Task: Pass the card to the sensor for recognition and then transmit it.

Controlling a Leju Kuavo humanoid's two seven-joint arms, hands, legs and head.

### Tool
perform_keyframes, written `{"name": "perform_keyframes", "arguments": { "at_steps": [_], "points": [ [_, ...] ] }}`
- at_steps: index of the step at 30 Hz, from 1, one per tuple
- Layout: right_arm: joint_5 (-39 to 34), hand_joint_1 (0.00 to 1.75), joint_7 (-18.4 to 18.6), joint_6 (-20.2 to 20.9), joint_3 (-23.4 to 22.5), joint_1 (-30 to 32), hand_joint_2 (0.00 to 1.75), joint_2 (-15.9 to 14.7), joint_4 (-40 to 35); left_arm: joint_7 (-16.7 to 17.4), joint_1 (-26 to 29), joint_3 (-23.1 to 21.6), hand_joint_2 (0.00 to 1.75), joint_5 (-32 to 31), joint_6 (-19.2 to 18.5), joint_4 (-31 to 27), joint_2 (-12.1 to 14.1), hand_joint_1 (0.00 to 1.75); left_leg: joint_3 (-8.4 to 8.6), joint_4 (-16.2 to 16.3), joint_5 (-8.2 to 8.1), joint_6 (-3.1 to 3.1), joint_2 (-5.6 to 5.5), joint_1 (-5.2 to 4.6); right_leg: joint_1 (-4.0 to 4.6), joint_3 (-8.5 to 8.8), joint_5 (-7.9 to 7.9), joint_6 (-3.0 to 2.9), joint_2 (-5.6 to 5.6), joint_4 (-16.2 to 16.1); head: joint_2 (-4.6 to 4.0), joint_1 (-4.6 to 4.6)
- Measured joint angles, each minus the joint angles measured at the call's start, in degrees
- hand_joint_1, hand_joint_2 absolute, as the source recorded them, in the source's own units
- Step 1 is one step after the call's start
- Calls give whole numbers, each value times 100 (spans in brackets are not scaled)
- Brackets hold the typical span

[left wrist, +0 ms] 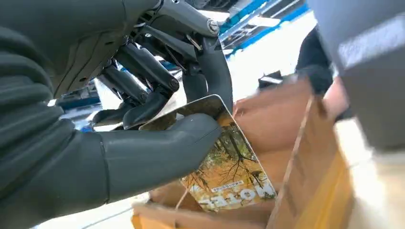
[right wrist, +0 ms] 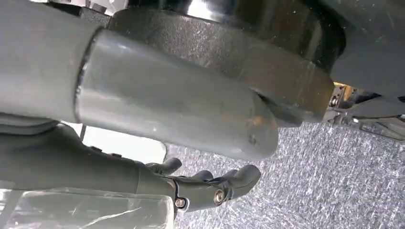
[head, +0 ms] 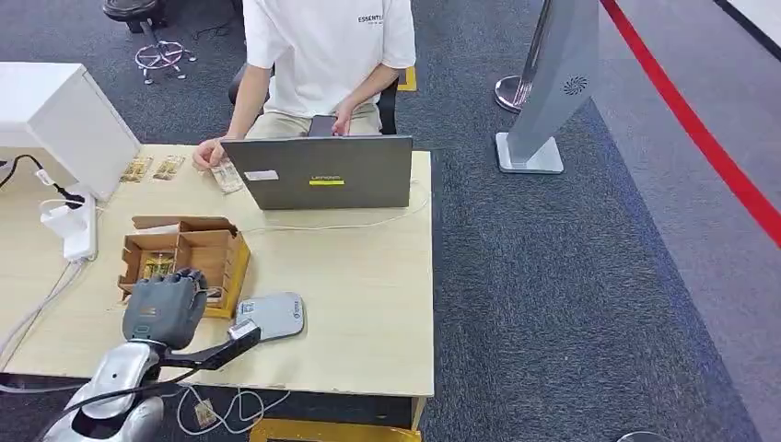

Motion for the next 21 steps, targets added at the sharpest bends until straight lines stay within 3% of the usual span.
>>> {"name": "perform_keyframes", "arguments": {
  "at_steps": [8,13,18,20,21],
  "points": [
    [-46,0,-33,-7,-83,3,0,0,0,-98,124,-133,175,136,-18,-855,208,175,0,-1,0,0,0,1,1,0,0,0,-2,0,2,0],
    [-107,0,-85,-7,-157,10,0,0,0,-289,-11,-289,175,814,1,-1611,570,175,0,2,3,3,-3,2,0,-4,0,0,-6,0,2,0],
    [40,0,-118,17,-173,-1,0,0,0,-212,-1281,-304,175,1292,-328,-1689,647,175,-12,-2,25,-3,-26,5,5,-3,13,-2,-29,0,2,2],
    [166,0,-140,46,-170,-2,0,-2,0,-96,-1784,-311,175,1053,-278,-1459,614,175,-13,1,33,-2,-17,8,5,-17,28,-2,-18,0,2,-4],
    [256,0,-160,79,-155,-11,0,-11,0,-13,-2118,-324,175,771,-78,-1196,568,175,-16,1,39,2,-18,9,6,-19,31,-1,-19,0,2,0]
  ]
}}
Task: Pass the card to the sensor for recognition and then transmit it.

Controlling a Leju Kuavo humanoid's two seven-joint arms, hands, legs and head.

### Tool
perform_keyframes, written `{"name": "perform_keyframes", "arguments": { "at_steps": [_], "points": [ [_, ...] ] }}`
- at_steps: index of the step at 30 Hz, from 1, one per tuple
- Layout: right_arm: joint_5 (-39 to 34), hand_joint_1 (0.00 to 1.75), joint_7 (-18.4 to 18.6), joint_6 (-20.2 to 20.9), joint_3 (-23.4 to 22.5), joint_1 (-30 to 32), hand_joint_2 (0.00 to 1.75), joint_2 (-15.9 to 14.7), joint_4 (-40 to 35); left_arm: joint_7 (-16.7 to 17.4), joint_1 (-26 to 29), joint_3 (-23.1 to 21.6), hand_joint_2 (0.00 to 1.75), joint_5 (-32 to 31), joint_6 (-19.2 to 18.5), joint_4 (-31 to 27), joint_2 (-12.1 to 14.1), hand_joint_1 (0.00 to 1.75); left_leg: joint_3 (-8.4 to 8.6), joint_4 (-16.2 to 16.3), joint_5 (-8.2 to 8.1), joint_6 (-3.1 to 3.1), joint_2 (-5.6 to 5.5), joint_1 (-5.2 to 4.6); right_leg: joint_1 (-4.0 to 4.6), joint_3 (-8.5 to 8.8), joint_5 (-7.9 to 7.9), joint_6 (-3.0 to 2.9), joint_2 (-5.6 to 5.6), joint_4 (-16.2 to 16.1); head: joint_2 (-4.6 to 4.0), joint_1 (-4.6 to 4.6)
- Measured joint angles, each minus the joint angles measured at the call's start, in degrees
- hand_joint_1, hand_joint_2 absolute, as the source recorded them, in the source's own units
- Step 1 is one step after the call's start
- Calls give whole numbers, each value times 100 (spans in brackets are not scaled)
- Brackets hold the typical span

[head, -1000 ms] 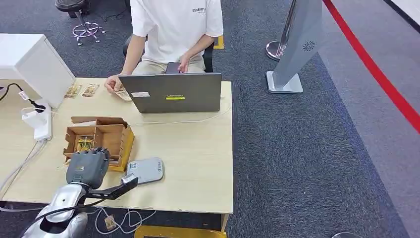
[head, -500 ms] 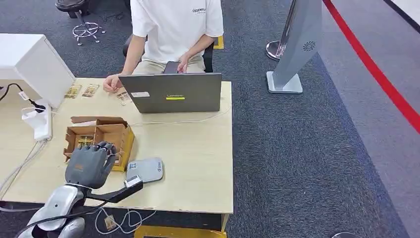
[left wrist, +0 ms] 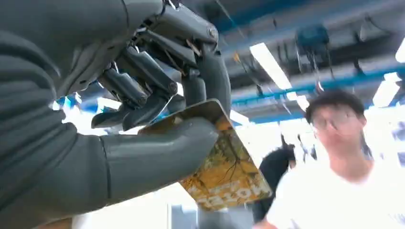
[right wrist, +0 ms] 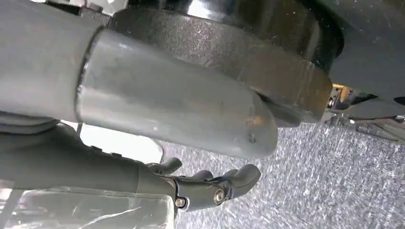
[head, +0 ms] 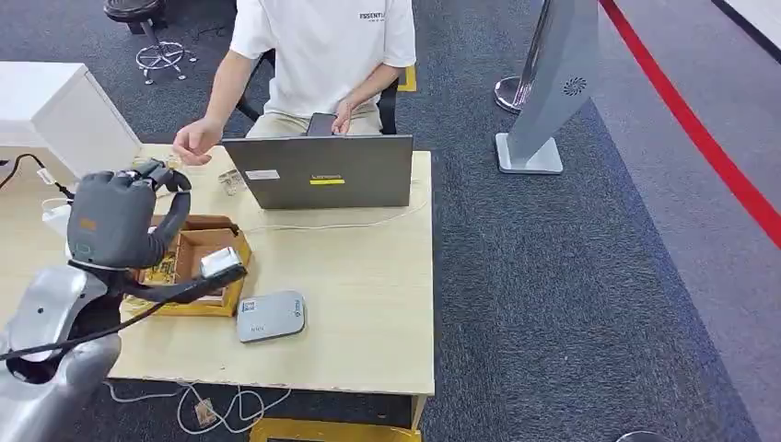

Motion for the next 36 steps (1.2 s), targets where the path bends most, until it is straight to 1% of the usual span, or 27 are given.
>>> {"name": "perform_keyframes", "arguments": {
  "at_steps": [1,2,3,4,6,8,9,10,11,12,14,15,18,22,25,29,32,36],
  "points": [
    [83,0,-4,44,43,-17,0,-11,0,89,-342,2,175,-346,359,442,-42,175,-3,-1,7,-3,0,2,2,1,4,2,0,0,0,4],
    [137,0,-9,81,76,-30,0,-22,0,107,-598,2,175,-530,596,740,-61,175,-2,-2,10,-8,0,3,4,0,7,-3,1,0,0,4],
    [157,0,-13,105,101,-39,0,-28,0,100,-873,2,175,-668,804,1100,-87,175,-1,-2,11,-9,0,4,4,0,10,-5,2,1,0,0],
    [168,0,-13,116,109,-45,0,-33,0,87,-1036,2,175,-716,922,1332,-98,175,-1,-3,13,-9,0,4,4,1,12,-4,3,1,0,2],
    [196,0,-11,166,133,-63,0,-46,0,-35,-1696,4,175,-835,1351,2448,-195,175,-2,-4,21,-10,4,7,7,-3,22,-1,11,2,-2,-2],
    [212,0,-4,175,170,-73,0,-50,0,-68,-1995,15,175,-914,1595,3220,-253,175,0,-5,25,-17,33,6,5,-6,32,-6,44,3,-2,13],
    [214,0,2,179,188,-69,0,-50,2,-72,-2107,37,175,-937,1700,3547,-280,175,-3,-2,26,-17,48,7,6,-19,39,-7,54,4,-2,-9],
    [216,0,22,186,208,-63,0,-52,2,-90,-2285,42,175,-945,1768,3952,-341,175,-13,-1,31,-16,45,11,10,-27,39,-6,53,4,0,-9],
    [216,0,44,194,223,-72,0,-61,2,-97,-2452,42,175,-952,1776,4346,-407,175,-17,-2,35,-13,43,10,9,-29,40,-5,52,3,0,15],
    [216,0,50,210,234,-77,0,-61,2,-88,-2534,44,175,-941,1783,4605,-448,175,-18,-3,34,-13,45,8,9,-19,41,-4,53,4,0,20],
    [216,0,65,225,236,-72,0,-68,2,-77,-2610,66,175,-915,1798,4863,-500,175,-20,-2,34,-13,49,8,8,-25,43,-2,57,3,0,9],
    [216,0,94,234,236,-76,0,-72,2,-77,-2642,68,175,-895,1796,4983,-540,0,-21,-2,34,-13,44,8,8,-29,42,-2,54,3,-2,11],
    [231,0,118,247,251,-80,0,-85,2,-77,-2669,79,175,-838,1789,5343,-632,0,-22,-3,33,-13,39,8,8,-32,40,-1,47,3,0,11],
    [234,0,92,249,251,-81,0,-87,2,-149,-2667,79,175,-777,1687,5544,-686,0,-24,-4,34,-13,41,9,9,-33,41,-1,47,3,0,9],
    [231,0,50,249,253,-79,0,-87,4,-217,-2654,94,175,-692,1713,5645,-708,0,-26,-4,34,-13,41,9,9,-30,41,0,47,3,-2,9],
    [207,0,42,247,251,-78,0,-87,4,-335,-2501,140,175,-554,1722,5669,-704,0,-25,-4,34,-13,41,8,9,-23,42,0,48,3,-2,7],
    [207,0,42,247,251,-78,0,-90,4,-363,-2302,146,175,-502,1702,5581,-704,0,-27,-3,34,-13,39,9,9,-29,42,-1,47,3,0,9],
    [205,0,42,247,253,-78,0,-87,4,-370,-2233,166,175,-475,1691,5553,-701,0,-28,-4,34,-13,40,9,9,-25,42,0,47,3,0,9]
  ]
}}
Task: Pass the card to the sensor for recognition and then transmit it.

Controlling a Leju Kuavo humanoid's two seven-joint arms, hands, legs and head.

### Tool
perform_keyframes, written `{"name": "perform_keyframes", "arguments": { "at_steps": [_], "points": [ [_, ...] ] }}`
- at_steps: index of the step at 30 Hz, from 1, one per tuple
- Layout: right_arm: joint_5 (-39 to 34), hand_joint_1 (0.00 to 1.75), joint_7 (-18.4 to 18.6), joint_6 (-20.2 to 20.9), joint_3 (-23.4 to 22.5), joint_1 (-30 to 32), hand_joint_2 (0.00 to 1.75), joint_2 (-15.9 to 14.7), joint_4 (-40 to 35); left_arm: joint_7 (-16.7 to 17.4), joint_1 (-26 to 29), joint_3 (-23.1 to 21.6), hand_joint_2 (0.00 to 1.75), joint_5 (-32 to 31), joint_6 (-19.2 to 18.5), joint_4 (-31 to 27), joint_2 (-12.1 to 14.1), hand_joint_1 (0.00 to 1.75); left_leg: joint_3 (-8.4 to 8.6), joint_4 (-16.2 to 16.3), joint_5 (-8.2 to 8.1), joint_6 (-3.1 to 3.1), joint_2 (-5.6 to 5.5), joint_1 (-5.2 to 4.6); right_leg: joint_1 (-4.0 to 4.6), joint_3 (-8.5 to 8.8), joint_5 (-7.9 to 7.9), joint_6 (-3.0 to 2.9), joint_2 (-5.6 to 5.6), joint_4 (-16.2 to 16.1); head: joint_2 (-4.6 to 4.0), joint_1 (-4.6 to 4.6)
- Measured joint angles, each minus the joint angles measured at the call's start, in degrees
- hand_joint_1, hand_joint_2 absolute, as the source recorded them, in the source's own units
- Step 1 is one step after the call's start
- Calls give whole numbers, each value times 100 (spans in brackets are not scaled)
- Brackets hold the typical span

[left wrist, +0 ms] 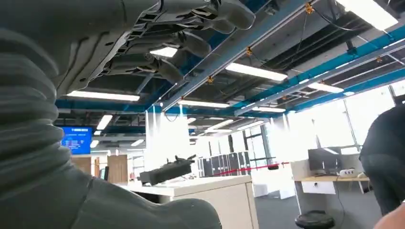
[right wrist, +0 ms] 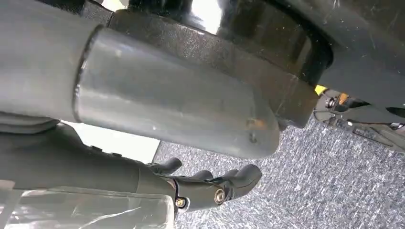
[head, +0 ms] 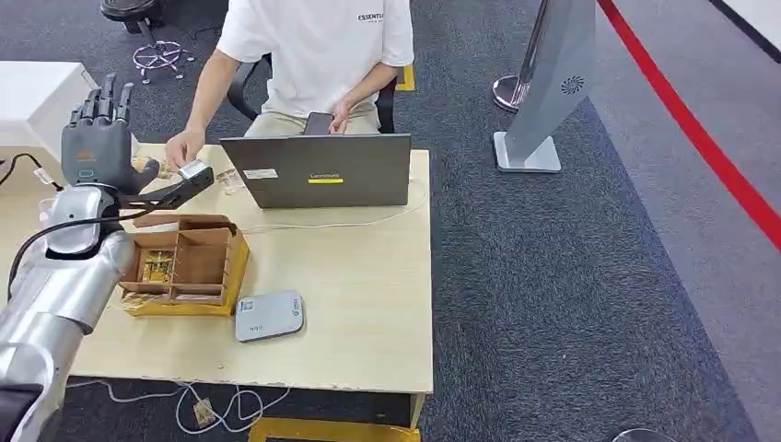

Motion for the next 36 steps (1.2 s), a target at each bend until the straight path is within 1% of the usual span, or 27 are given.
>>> {"name": "perform_keyframes", "arguments": {
  "at_steps": [2,4,5,6,7,9,10,11,12,13,14,16,17,18,19,20,22,24,25,26,27,29,30,31,32,34,36],
  "points": [
    [-26,0,0,-2,-2,1,0,-2,0,-126,132,15,175,193,-22,-111,13,0,1,-1,0,0,0,0,0,3,0,0,1,0,-2,0],
    [-105,0,0,-7,-4,5,0,0,0,-316,540,107,175,697,-98,-642,83,0,4,-6,-2,-2,8,-4,-1,23,0,0,11,2,0,-2],
    [-118,0,0,-9,-4,7,0,0,0,-339,768,158,175,795,-116,-756,110,0,4,-6,-4,-4,14,-6,-2,22,0,0,19,3,-2,-2],
    [-188,0,0,-18,-13,15,0,0,0,-422,1193,250,175,1197,-168,-1331,169,0,5,-7,-8,-6,22,-9,-3,20,-1,0,31,4,0,0],
    [-238,0,0,-31,-31,22,0,0,0,-483,1667,396,175,1450,-186,-1908,258,0,16,-8,-19,-11,37,-13,-8,19,-6,-4,46,3,0,9],
    [-345,0,-46,-83,-79,49,0,4,4,-676,2829,814,175,1810,-144,-3066,398,0,32,-10,-50,-6,75,-23,-17,27,-17,-2,84,5,-2,-2],
    [-421,0,-72,-140,-126,73,0,4,6,-946,3631,1169,175,2029,-44,-3832,426,0,43,-9,-68,-11,101,-26,-22,23,-30,-8,103,3,-2,-4],
    [-489,0,-131,-179,-172,100,0,4,7,-1271,4314,1499,175,2247,50,-4407,409,0,48,-6,-81,-1,116,-28,-25,19,-37,-9,116,2,-2,-11],
    [-544,0,-171,-217,-212,122,0,7,7,-1678,4947,1846,175,2469,85,-4927,325,0,46,-4,-87,3,121,-28,-25,3,-45,0,120,-2,-2,-20],
    [-598,0,-203,-232,-255,135,0,7,7,-2152,5431,2253,175,2689,38,-5439,139,0,39,-4,-101,19,116,-28,-25,6,-64,14,110,-3,0,-22],
    [-638,0,-234,-238,-304,140,0,7,7,-2559,5831,2605,175,2855,-68,-5842,-67,0,35,-4,-101,18,89,-30,-25,9,-81,15,87,-5,0,-20],
    [-700,0,-256,-260,-378,143,0,9,7,-3359,6462,3352,175,3128,-513,-6607,-559,0,38,-2,-112,21,50,-34,-28,26,-96,18,48,-7,-2,-15],
    [-721,0,-267,-280,-417,145,0,20,7,-3729,6613,3751,175,3214,-859,-6920,-873,0,36,-1,-111,21,35,-34,-29,29,-98,19,33,-6,-2,-13],
    [-741,0,-269,-300,-457,144,0,28,7,-4012,6786,4141,175,3290,-1157,-7201,-1223,0,35,1,-111,22,22,-34,-29,32,-100,20,17,-7,-2,-9],
    [-743,0,-286,-312,-483,142,0,39,7,-4196,6895,4479,175,3320,-1365,-7445,-1439,0,35,2,-111,22,19,-34,-29,34,-101,18,11,-7,-2,-5],
    [-743,0,-293,-317,-498,142,0,44,7,-4297,6952,4752,175,3309,-1551,-7640,-1677,0,35,2,-108,25,11,-34,-29,36,-100,18,4,-6,0,-9],
    [-745,0,-304,-308,-536,137,0,48,7,-4354,6957,5275,175,3274,-1900,-7967,-2034,0,35,1,-100,23,-5,-34,-27,46,-100,17,-14,-6,0,-4],
    [-758,0,-308,-306,-579,132,0,55,7,-4389,6959,5751,175,3318,-2134,-8230,-2460,0,38,0,-98,21,-6,-33,-27,49,-98,15,-17,-6,-2,-4],
    [-761,0,-308,-308,-590,132,0,59,9,-4391,6950,5959,175,3324,-2250,-8319,-2613,0,40,1,-98,22,-7,-33,-27,51,-98,15,-17,-6,0,-7],
    [-763,0,-308,-308,-601,132,0,66,11,-4391,6922,6191,175,3267,-2447,-8376,-2849,0,40,1,-95,26,-10,-33,-27,52,-98,15,-20,-6,0,-4],
    [-763,0,-308,-308,-614,131,0,70,11,-4391,6847,6425,175,3171,-2661,-8378,-2999,0,38,1,-93,28,-16,-34,-27,54,-96,17,-25,-6,0,-4],
    [-763,0,-308,-310,-629,130,0,87,11,-4319,6596,7001,175,2743,-2813,-8252,-3330,0,40,1,-93,28,-22,-34,-27,56,-96,17,-31,-6,0,7],
    [-756,0,-304,-310,-632,131,0,90,11,-4274,6460,7266,175,2455,-2802,-8080,-3434,0,41,0,-93,27,-23,-36,-28,58,-96,17,-32,-6,0,2],
    [-732,0,-291,-315,-629,130,0,94,11,-4190,6329,7539,175,1985,-2703,-7792,-3547,0,45,0,-93,27,-23,-36,-28,58,-95,15,-31,-6,-2,2],
    [-723,0,-286,-317,-632,130,0,101,11,-4219,6215,7742,175,1605,-2522,-7447,-3613,0,47,-1,-93,27,-21,-35,-28,58,-95,15,-31,-5,-2,-4],
    [-708,0,-267,-317,-632,129,0,109,11,-4314,6062,8045,175,1318,-2127,-6790,-3770,0,46,0,-93,27,-20,-30,-24,57,-95,15,-30,-5,0,-18],
    [-708,0,-254,-321,-632,125,0,114,11,-4343,5978,8212,175,1248,-2030,-6445,-3847,0,44,2,-94,27,-22,-31,-25,57,-96,14,-32,-5,-2,-11]
  ]
}}
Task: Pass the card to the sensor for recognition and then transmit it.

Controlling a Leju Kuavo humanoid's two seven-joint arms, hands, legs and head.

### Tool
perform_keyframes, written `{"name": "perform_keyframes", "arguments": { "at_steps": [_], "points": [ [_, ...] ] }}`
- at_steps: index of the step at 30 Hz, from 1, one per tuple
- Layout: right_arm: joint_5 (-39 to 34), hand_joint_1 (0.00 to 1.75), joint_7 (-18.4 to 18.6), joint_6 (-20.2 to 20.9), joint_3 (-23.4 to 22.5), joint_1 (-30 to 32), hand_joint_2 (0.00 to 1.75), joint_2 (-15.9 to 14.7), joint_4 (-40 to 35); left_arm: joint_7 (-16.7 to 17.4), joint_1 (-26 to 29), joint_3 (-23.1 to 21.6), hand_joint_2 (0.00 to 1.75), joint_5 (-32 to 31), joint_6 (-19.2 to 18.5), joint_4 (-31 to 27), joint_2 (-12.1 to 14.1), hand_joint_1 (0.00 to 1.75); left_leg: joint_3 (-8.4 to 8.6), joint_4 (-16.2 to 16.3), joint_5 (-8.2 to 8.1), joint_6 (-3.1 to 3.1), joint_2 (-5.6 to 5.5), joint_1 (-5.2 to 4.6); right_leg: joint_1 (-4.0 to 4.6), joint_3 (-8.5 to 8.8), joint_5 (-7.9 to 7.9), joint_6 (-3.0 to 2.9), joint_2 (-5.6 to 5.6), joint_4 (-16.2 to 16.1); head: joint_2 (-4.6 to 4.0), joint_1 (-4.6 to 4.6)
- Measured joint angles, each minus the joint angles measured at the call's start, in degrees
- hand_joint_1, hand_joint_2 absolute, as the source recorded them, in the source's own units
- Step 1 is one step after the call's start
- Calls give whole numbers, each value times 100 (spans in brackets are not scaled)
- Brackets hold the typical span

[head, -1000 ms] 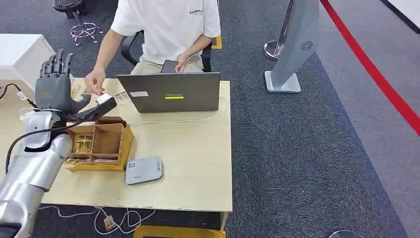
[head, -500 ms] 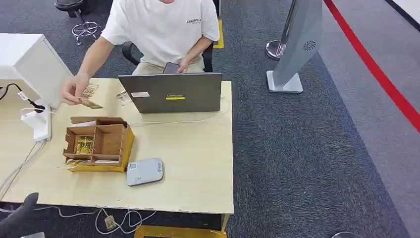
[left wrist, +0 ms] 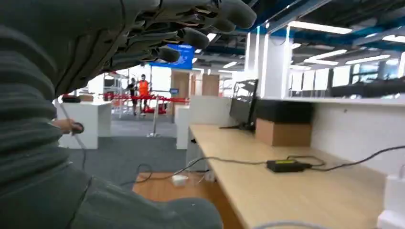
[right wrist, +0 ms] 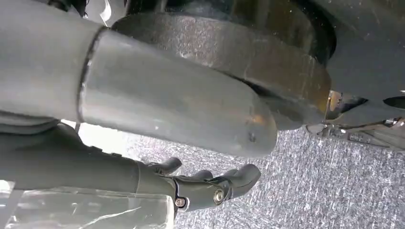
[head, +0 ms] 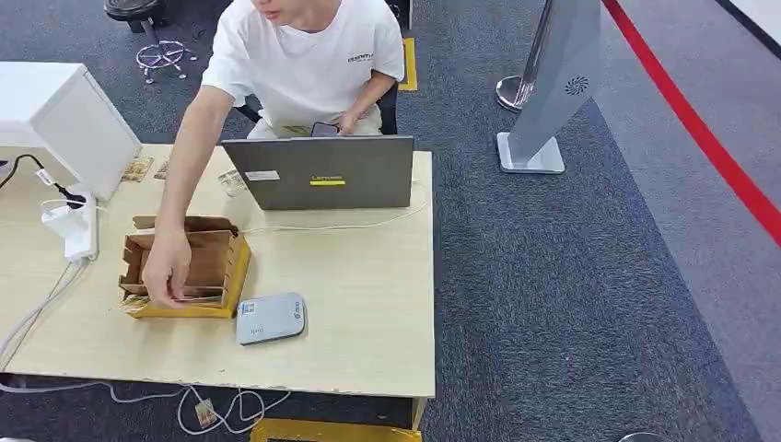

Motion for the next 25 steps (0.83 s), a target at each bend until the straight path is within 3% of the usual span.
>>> {"name": "perform_keyframes", "arguments": {
  "at_steps": [3,9,13,16,18,20,21,23,25],
  "points": [
    [15,0,7,2,0,-3,0,2,0,380,-157,198,175,-436,-64,642,-68,0,0,-1,-1,0,-1,-6,-3,1,1,0,-1,0,0,4],
    [33,0,7,2,0,-3,0,4,0,490,-343,404,175,-975,612,2374,-98,0,0,1,-1,0,-1,-3,-3,-1,0,0,-1,-1,0,4],
    [33,0,9,2,0,-2,0,4,0,505,-399,472,175,-1014,599,2839,-98,0,0,1,-1,0,-1,-3,-3,-1,1,1,-1,-1,2,7],
    [68,0,13,20,0,-3,0,4,0,759,-495,522,175,-1261,610,3276,-109,0,1,1,0,0,-1,-4,-3,-1,2,1,-1,-1,0,7],
    [101,0,2,39,0,-3,0,4,-2,912,-602,614,175,-1550,763,3709,-107,0,1,1,0,0,-1,-3,-3,-1,3,2,-1,-1,2,7],
    [129,0,-29,50,0,-3,0,4,-2,1141,-798,794,175,-1858,1175,4377,-12,0,0,1,2,4,-7,-7,-6,2,4,4,-3,-1,2,4],
    [159,0,-57,70,0,-6,0,2,-2,1352,-900,891,0,-2008,1419,4923,75,0,0,1,2,4,-8,-7,-5,3,4,4,-5,-1,0,7],
    [229,0,-116,120,0,-5,0,0,-2,1719,-1112,1075,0,-1918,1545,6095,333,0,1,0,2,4,-7,-7,-6,3,4,4,-4,-1,0,11],
    [297,0,-243,177,13,-1,0,-17,-4,2210,-1277,1282,0,-1230,1119,7139,569,0,1,1,2,4,-7,-7,-6,2,5,4,-3,-1,2,11]
  ]
}}
